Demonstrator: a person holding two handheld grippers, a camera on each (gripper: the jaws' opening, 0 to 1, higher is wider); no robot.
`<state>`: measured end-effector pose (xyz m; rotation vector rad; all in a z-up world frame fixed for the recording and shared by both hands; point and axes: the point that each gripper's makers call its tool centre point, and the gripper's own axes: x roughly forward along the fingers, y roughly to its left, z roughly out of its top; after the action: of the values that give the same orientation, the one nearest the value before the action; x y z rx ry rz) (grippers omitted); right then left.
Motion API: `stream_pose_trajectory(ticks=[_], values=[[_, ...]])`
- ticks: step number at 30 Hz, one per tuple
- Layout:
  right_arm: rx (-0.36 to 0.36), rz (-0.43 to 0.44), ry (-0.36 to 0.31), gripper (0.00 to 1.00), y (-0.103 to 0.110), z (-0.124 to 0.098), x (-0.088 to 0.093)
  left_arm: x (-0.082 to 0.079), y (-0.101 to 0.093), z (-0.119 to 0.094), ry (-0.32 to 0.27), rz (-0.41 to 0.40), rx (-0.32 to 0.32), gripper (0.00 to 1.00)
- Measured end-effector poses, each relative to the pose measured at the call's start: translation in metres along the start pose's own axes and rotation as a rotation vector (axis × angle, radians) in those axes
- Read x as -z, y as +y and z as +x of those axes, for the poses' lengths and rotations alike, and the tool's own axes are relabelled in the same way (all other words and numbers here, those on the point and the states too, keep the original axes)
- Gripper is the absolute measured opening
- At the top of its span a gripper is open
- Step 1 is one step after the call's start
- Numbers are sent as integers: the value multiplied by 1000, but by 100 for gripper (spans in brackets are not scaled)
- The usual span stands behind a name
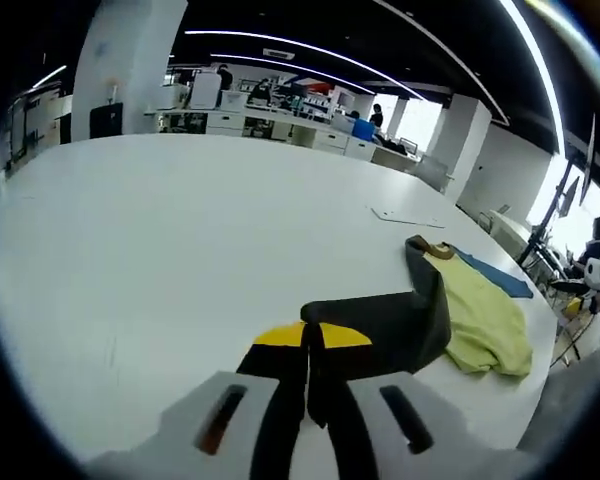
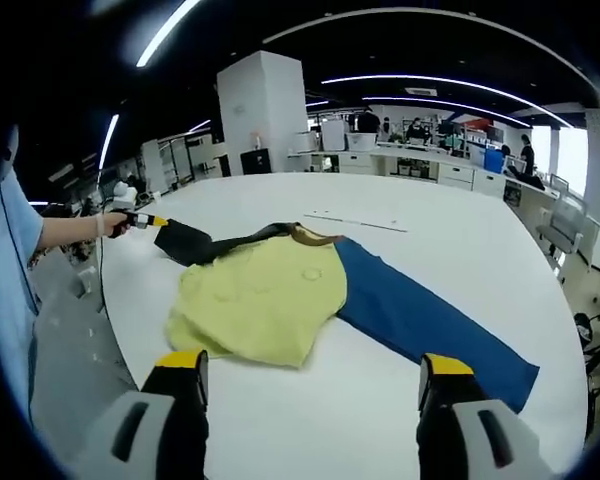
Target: Fold the garment on the visible template until the final outline fits inside the template.
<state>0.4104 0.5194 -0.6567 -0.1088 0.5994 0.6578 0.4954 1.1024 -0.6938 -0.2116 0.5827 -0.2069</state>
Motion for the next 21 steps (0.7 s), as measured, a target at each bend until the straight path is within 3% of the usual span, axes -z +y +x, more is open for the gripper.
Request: stream_pose_trajectory(ticks=[13, 16, 21], values=[[26, 29, 15, 86, -9, 2, 8, -31, 59, 12, -42, -4, -98, 0], [27, 27, 12, 86, -10, 4, 6, -30, 72, 18, -20, 10, -130, 0], [27, 21, 19, 86, -13, 7, 3, -21, 93, 23, 19, -46, -193, 0]])
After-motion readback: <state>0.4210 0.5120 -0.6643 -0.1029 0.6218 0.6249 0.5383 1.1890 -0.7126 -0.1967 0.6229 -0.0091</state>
